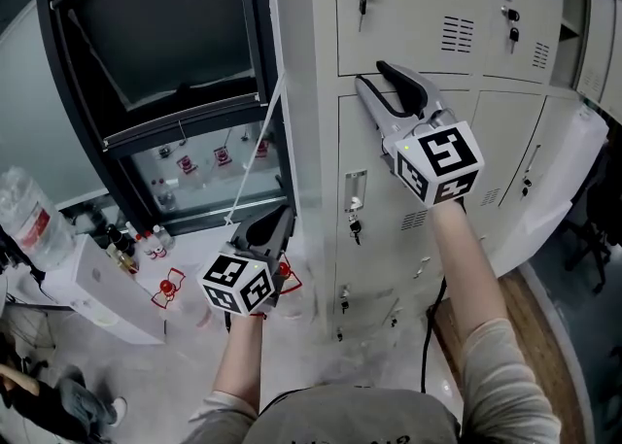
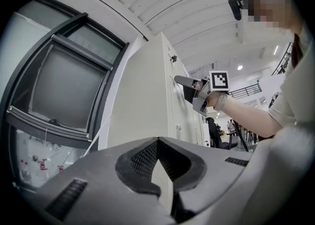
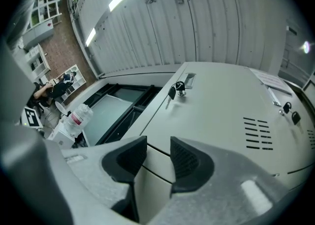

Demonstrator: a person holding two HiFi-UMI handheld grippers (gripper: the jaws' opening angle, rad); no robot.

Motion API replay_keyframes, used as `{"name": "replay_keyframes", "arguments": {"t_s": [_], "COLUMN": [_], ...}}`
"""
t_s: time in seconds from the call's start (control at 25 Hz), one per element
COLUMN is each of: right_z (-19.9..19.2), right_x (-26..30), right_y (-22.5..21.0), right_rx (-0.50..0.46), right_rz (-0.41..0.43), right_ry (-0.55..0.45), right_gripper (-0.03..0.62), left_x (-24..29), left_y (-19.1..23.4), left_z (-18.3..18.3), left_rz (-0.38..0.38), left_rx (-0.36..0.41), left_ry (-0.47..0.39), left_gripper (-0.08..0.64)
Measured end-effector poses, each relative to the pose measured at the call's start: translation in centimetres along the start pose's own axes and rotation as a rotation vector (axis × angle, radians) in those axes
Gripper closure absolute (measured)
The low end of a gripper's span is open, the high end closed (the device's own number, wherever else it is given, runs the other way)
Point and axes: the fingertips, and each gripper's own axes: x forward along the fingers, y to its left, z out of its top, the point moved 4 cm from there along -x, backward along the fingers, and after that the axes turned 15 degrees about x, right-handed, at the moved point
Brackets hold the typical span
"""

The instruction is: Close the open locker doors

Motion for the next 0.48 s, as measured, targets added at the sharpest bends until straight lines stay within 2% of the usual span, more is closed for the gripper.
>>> {"name": "replay_keyframes", "arguments": {"t_s": [0.48], "right_z": [-0.70], "right_x": [-0.95], "right_y": [-0.26], "right_rx": [0.037], "right_rz": [0.019], "right_ry": [-0.022], "right_gripper": [0.466], "left_x": [0.80], "left_y": [-0.67], "left_z": [-0.52], "left_rz": [-0.005], "left_rx": [-0.008], "left_ry": [0.012], "left_gripper": [0.563]}}
